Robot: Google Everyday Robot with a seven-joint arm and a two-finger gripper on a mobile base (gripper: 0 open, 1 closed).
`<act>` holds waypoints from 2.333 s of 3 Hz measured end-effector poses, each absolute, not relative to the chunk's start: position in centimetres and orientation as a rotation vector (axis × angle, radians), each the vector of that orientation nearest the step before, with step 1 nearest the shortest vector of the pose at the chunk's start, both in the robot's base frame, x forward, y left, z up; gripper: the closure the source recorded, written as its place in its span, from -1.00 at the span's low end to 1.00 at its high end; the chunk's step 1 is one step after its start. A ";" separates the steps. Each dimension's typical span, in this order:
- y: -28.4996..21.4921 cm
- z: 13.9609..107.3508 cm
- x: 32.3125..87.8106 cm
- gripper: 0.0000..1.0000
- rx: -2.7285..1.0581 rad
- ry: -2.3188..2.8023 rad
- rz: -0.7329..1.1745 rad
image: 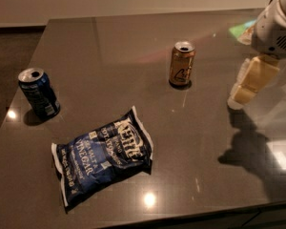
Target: Move orange can near blue chip bag
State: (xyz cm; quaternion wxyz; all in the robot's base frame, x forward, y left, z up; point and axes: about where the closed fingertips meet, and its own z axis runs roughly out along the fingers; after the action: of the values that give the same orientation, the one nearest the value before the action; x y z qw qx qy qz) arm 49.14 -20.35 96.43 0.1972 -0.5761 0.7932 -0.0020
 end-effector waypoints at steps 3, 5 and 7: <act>-15.8 93.3 59.9 -1.00 -1.395 2.248 0.103; -13.1 91.0 64.1 -1.00 -1.348 2.280 0.202; -12.0 90.7 64.5 -0.25 -1.335 2.274 0.316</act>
Offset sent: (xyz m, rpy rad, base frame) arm 0.1230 0.0482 -0.0317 0.1591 -0.0345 -0.1547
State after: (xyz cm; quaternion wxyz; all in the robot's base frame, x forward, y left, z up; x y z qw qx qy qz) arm 64.49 -12.00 90.71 0.2403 -0.4879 0.8312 0.1156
